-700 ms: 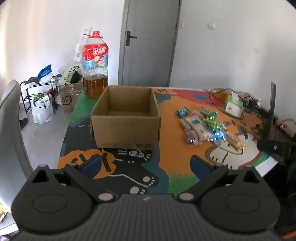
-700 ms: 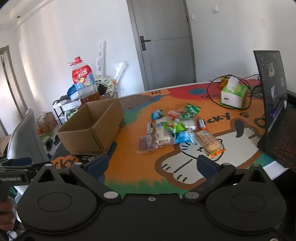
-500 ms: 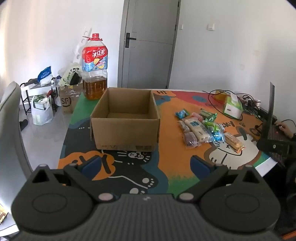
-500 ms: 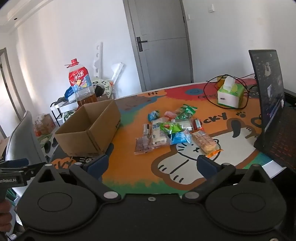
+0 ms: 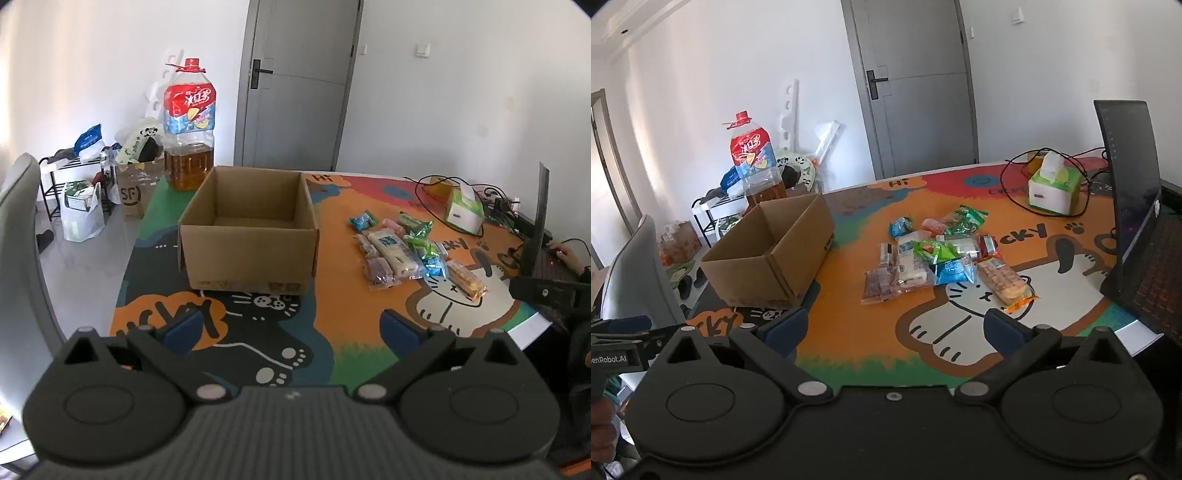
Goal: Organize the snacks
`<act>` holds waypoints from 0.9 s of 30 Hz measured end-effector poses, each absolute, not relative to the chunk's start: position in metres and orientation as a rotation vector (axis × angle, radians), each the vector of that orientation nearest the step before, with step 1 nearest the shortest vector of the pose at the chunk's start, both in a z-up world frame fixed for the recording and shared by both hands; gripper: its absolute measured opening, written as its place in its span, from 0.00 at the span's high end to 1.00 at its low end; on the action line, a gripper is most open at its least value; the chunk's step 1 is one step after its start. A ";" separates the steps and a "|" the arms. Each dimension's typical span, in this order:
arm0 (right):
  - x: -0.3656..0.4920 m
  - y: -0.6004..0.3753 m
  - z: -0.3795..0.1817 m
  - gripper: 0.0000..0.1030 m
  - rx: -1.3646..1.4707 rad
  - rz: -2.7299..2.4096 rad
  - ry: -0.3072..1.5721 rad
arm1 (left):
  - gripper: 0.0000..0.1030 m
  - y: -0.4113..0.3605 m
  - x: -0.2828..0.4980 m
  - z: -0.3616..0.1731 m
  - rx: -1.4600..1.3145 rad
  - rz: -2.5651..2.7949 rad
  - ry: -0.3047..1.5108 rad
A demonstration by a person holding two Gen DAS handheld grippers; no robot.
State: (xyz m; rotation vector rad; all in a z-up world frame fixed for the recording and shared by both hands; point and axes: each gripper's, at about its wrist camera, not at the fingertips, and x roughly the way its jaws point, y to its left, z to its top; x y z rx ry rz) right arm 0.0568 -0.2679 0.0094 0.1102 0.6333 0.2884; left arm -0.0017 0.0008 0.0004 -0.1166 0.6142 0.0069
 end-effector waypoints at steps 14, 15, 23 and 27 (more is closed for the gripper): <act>0.055 -0.270 0.013 0.00 0.103 0.287 0.619 | 0.02 0.005 -0.003 0.001 -0.127 0.012 0.602; 0.054 -0.270 0.013 0.00 0.101 0.287 0.618 | 0.02 0.005 -0.003 0.001 -0.127 0.012 0.602; 0.053 -0.269 0.014 0.00 0.079 0.279 0.617 | 0.02 0.006 -0.004 0.002 -0.133 0.016 0.591; 0.053 -0.269 0.016 0.00 0.080 0.276 0.612 | 0.02 0.006 -0.005 0.002 -0.134 0.012 0.585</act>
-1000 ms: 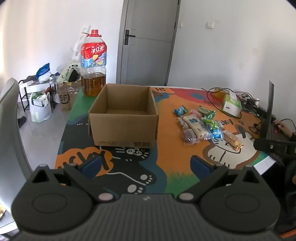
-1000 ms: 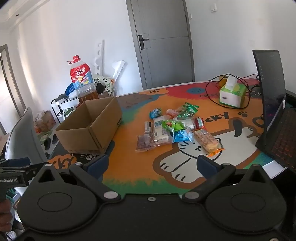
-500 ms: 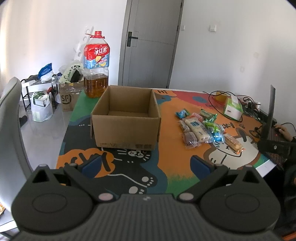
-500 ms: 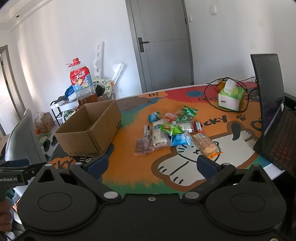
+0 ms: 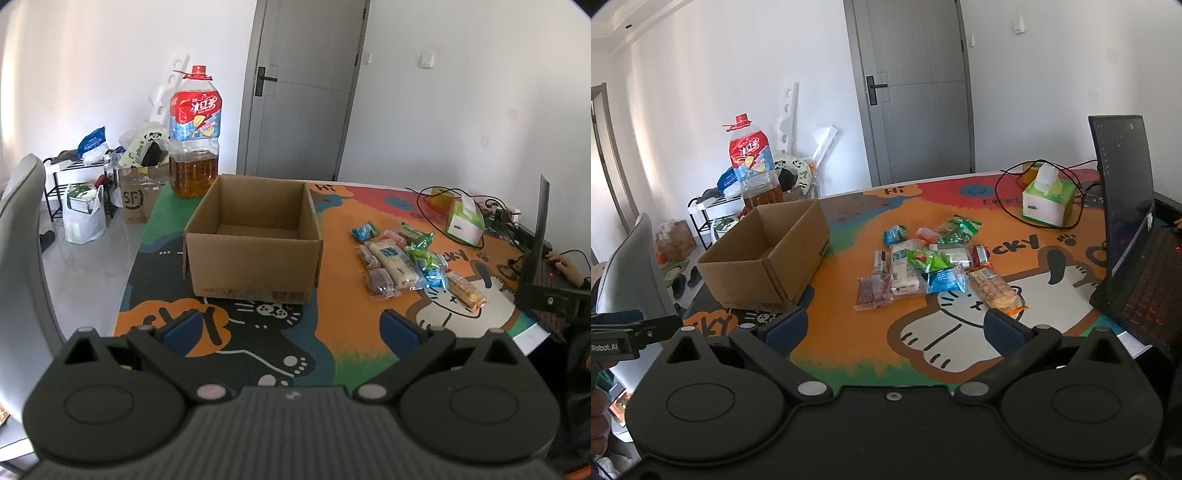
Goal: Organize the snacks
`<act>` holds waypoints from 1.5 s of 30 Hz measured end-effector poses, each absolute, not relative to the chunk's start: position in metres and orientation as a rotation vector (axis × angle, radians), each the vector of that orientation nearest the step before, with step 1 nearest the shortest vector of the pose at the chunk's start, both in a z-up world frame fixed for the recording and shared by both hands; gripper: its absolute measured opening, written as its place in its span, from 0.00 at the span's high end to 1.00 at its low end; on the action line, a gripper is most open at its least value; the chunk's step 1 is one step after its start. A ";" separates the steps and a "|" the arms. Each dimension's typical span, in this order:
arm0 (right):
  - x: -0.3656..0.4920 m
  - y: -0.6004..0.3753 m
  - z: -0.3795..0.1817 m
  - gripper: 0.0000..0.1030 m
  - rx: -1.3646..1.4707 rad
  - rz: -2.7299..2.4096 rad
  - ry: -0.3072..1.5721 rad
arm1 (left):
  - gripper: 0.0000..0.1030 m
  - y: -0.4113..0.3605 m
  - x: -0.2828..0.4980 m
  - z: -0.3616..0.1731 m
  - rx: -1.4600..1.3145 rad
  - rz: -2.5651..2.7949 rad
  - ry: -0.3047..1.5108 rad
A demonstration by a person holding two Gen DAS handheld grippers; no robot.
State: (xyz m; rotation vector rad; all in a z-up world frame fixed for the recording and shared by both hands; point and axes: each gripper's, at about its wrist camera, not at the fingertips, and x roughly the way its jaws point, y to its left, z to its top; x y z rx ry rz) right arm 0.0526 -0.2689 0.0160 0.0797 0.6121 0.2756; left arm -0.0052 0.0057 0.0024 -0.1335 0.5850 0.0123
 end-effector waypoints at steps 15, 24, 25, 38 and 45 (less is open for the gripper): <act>0.050 -0.269 0.020 0.00 0.073 0.278 0.607 | 0.02 0.009 -0.008 0.005 -0.139 0.012 0.580; 0.050 -0.266 0.021 0.00 0.059 0.286 0.602 | 0.02 0.008 -0.008 0.008 -0.132 0.007 0.576; 0.050 -0.265 0.021 0.00 0.057 0.286 0.601 | 0.02 0.008 -0.008 0.008 -0.132 0.007 0.576; 0.053 -0.261 0.015 0.00 0.042 0.294 0.607 | 0.02 0.006 -0.006 0.003 -0.134 0.019 0.574; 0.059 -0.256 0.009 0.00 -0.021 0.309 0.583 | 0.02 0.002 0.007 -0.008 -0.137 0.044 0.579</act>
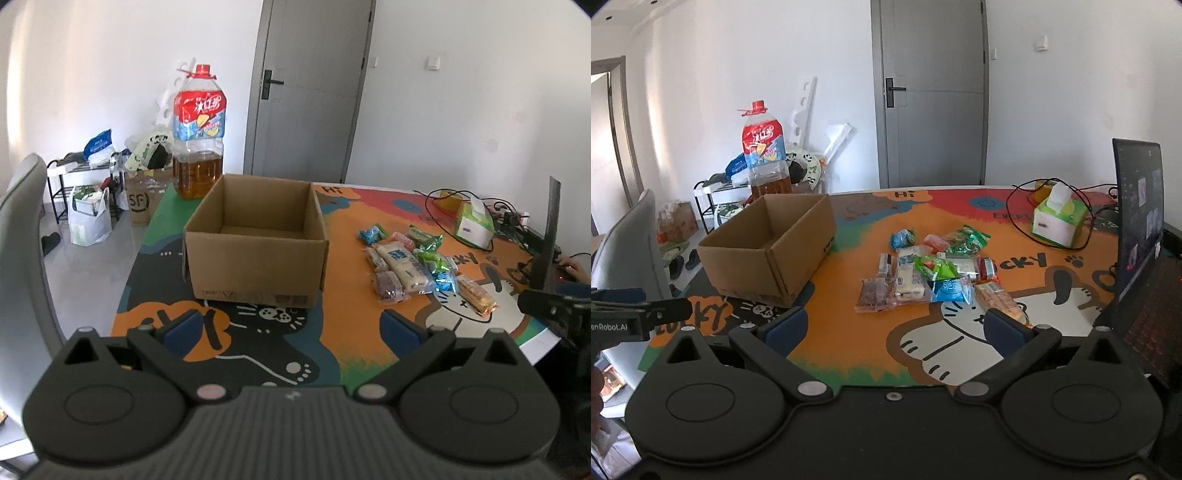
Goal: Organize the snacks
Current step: 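Grasp the brown cake pack with the left gripper while the right grasps the pink biscuit pack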
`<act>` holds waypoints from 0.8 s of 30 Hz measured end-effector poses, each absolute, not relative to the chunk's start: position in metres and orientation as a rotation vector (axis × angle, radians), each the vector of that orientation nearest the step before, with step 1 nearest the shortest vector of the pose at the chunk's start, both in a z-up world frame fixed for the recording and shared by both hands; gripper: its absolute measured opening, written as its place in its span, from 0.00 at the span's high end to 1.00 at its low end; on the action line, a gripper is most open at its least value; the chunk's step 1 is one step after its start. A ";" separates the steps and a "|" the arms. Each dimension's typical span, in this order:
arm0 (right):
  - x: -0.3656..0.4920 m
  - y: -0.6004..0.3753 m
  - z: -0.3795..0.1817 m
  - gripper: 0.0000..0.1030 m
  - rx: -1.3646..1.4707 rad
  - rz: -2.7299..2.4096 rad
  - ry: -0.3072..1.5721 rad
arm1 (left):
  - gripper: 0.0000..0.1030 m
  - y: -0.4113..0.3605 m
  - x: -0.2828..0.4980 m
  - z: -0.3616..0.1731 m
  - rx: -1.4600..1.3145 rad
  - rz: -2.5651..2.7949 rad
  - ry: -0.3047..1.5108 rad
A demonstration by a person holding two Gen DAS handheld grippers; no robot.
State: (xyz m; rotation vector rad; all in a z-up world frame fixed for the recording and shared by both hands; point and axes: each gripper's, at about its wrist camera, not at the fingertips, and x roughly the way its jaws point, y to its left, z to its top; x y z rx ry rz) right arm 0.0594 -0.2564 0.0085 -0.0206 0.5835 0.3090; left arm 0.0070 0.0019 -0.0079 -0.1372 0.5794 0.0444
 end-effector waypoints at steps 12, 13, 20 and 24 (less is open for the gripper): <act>0.086 -0.277 -0.019 0.00 0.008 0.278 0.625 | 0.02 -0.023 0.040 -0.025 -0.121 0.010 0.591; 0.088 -0.280 -0.021 0.00 0.015 0.276 0.628 | 0.02 -0.025 0.044 -0.026 -0.123 0.006 0.591; 0.110 -0.294 -0.037 0.00 0.024 0.245 0.636 | 0.03 -0.035 0.068 -0.037 -0.155 -0.057 0.594; 0.127 -0.307 -0.051 0.00 0.046 0.216 0.645 | 0.04 -0.046 0.081 -0.045 -0.160 -0.114 0.599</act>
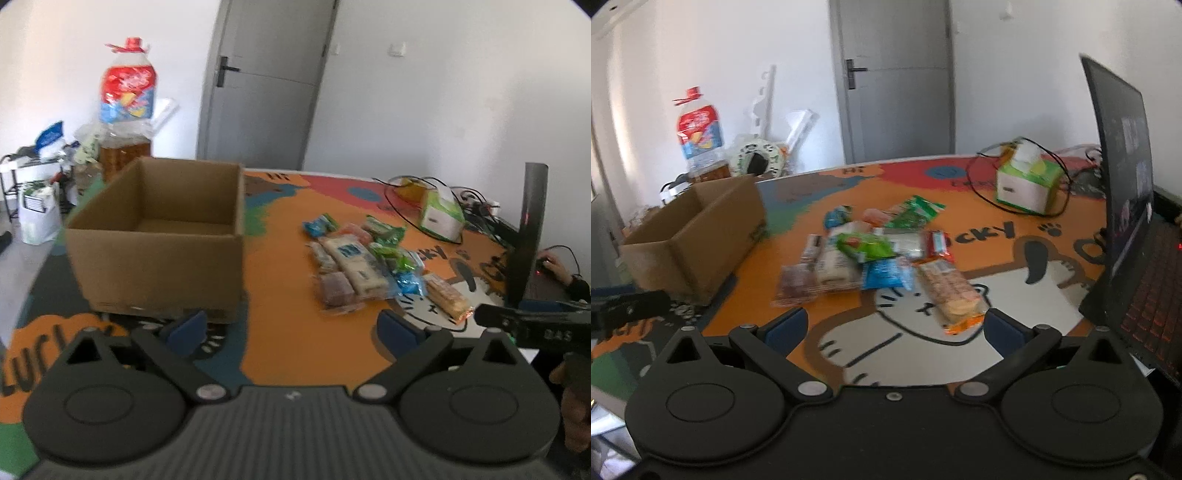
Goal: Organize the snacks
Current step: 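Grasp the brown cake pack with the left gripper while the right grasps the pink biscuit pack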
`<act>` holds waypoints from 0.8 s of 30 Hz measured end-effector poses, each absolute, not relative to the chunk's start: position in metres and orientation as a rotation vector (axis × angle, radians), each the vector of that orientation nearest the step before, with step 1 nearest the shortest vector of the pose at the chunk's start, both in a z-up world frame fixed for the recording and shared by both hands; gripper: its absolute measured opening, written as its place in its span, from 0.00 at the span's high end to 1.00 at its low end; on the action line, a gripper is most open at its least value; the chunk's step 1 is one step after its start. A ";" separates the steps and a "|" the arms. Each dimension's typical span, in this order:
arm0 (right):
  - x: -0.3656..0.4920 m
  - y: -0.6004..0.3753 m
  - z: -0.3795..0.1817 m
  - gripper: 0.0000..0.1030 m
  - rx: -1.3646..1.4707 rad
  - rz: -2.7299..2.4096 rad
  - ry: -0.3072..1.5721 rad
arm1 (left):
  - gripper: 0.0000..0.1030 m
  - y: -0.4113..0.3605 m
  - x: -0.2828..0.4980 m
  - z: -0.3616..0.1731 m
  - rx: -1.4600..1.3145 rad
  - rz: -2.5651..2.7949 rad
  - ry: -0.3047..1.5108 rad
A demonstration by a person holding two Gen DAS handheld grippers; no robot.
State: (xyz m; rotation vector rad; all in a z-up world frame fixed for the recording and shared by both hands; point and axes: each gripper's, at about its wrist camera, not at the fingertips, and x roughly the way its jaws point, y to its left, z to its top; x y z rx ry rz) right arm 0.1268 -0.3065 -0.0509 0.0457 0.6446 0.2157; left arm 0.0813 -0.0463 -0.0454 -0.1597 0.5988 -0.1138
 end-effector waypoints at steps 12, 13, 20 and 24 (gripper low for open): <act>0.170 -0.340 -0.086 0.33 0.154 0.233 0.693 | 0.31 -0.084 0.135 -0.076 -0.159 -0.236 0.668; 0.173 -0.342 -0.088 0.35 0.154 0.230 0.689 | 0.32 -0.087 0.140 -0.078 -0.160 -0.237 0.672; 0.191 -0.354 -0.099 0.40 0.161 0.218 0.693 | 0.52 -0.096 0.167 -0.088 -0.188 -0.200 0.673; 0.203 -0.358 -0.103 0.42 0.164 0.218 0.696 | 0.56 -0.097 0.183 -0.091 -0.201 -0.165 0.675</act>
